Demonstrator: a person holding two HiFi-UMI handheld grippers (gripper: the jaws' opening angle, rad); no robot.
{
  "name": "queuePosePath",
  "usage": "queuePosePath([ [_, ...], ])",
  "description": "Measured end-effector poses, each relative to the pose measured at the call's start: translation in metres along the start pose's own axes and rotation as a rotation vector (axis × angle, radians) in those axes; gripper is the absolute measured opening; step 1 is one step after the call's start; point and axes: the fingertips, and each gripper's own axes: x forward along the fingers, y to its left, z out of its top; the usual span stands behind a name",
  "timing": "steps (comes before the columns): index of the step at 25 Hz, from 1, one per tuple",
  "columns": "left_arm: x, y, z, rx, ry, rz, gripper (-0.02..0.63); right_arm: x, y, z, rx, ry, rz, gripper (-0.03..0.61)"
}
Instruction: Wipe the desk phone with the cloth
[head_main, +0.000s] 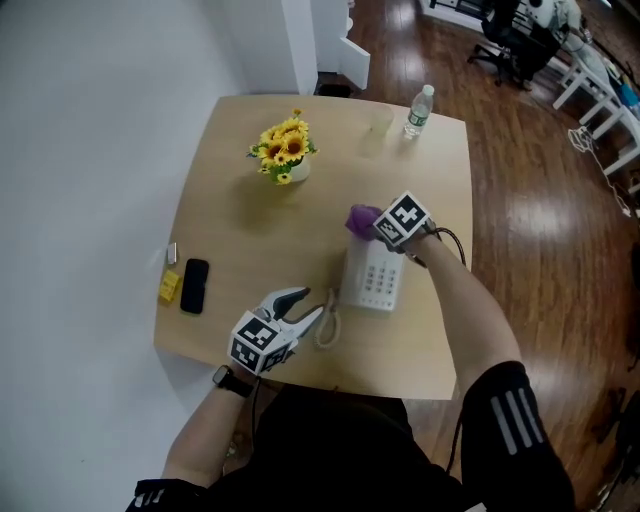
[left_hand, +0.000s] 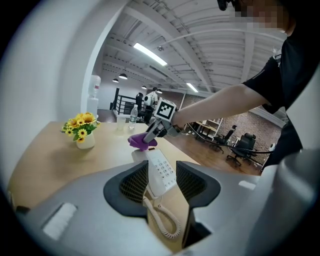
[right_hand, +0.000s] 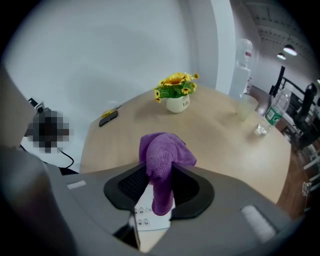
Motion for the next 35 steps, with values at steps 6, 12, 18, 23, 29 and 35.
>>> queuePosePath([
  [6,-0.007,0.004,-0.006,-0.005,0.026,0.024,0.167,0.026,-0.001,0.0,0.025,0.076,0.076,0.133],
  [12,-0.006,0.004,-0.009,-0.008,0.041,0.028,0.167,0.026,-0.012,-0.011,0.09,0.103,0.116,0.132],
  [18,0.005,-0.008,-0.004,0.005,0.042,0.007,0.167,0.013,-0.032,-0.046,0.135,0.125,0.072,0.13],
  [23,0.017,-0.015,-0.001,0.022,0.04,-0.014,0.167,-0.001,-0.048,-0.072,0.175,0.124,0.04,0.129],
  [29,0.026,-0.021,0.007,0.03,0.031,-0.033,0.167,-0.023,-0.07,-0.109,0.213,0.16,-0.04,0.129],
  [35,0.035,-0.024,0.01,0.036,0.034,-0.048,0.167,-0.038,-0.078,-0.105,0.281,0.034,-0.077,0.13],
])
